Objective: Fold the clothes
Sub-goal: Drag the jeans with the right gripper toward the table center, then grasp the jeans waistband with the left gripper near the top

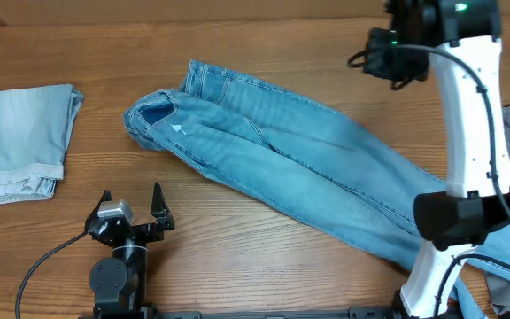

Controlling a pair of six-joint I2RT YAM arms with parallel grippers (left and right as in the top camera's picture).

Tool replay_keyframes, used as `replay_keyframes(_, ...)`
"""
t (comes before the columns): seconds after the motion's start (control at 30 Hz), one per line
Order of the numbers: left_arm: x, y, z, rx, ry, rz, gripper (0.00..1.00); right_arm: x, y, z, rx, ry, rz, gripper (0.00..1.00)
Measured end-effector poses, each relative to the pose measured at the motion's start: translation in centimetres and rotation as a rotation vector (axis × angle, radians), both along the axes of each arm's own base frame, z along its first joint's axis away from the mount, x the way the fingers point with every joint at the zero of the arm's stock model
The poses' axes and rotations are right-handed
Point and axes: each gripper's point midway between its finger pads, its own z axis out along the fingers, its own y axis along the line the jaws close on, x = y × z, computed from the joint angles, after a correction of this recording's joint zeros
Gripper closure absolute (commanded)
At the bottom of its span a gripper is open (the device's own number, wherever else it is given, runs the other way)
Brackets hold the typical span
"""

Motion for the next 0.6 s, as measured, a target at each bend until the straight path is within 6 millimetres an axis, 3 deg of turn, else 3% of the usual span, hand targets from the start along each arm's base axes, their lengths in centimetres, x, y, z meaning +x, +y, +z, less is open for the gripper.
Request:
replay_keyframes(0.1,0.0,0.0,0.0,0.000,0.000,0.000,0.00,-0.4,-1.7,-1.5,0.007,0.058,-0.047,0.96)
replay_keyframes(0.23,0.0,0.0,0.0,0.000,0.000,0.000,0.00,-2.3,-1.9,-7.3,-0.004,0.247,-0.054,0.96)
replay_keyframes(0.3,0.1,-0.3,0.9,-0.001,-0.035,-0.016,0.00,-3.0,-1.9,-11.3,-0.006,0.328,-0.074,0.96)
replay_keyframes(0.37,0.1,-2.1,2.5,-0.005,-0.100,-0.120,0.00,-4.0,-1.9,-15.0,-0.003,0.392,-0.104,0.96)
replay_keyframes(0.47,-0.6,-4.0,2.3,-0.049,-0.011,-0.229,0.00,-4.9,-1.9,-18.9,0.000,0.430,-0.125,0.96)
replay_keyframes(0.5,-1.0,-4.3,3.4,-0.055,0.008,-0.243,0.00,-5.1,-1.8,-20.4,0.004,0.436,-0.129,0.96)
replay_keyframes(0.53,-1.4,-4.5,5.9,-0.058,0.003,-0.257,0.00,-5.2,-1.8,-21.0,0.007,0.434,-0.132,0.96)
replay_keyframes(0.6,-1.6,-4.8,8.8,-0.069,0.070,-0.270,0.00,-4.8,-1.6,-21.6,0.011,0.413,-0.129,0.96)
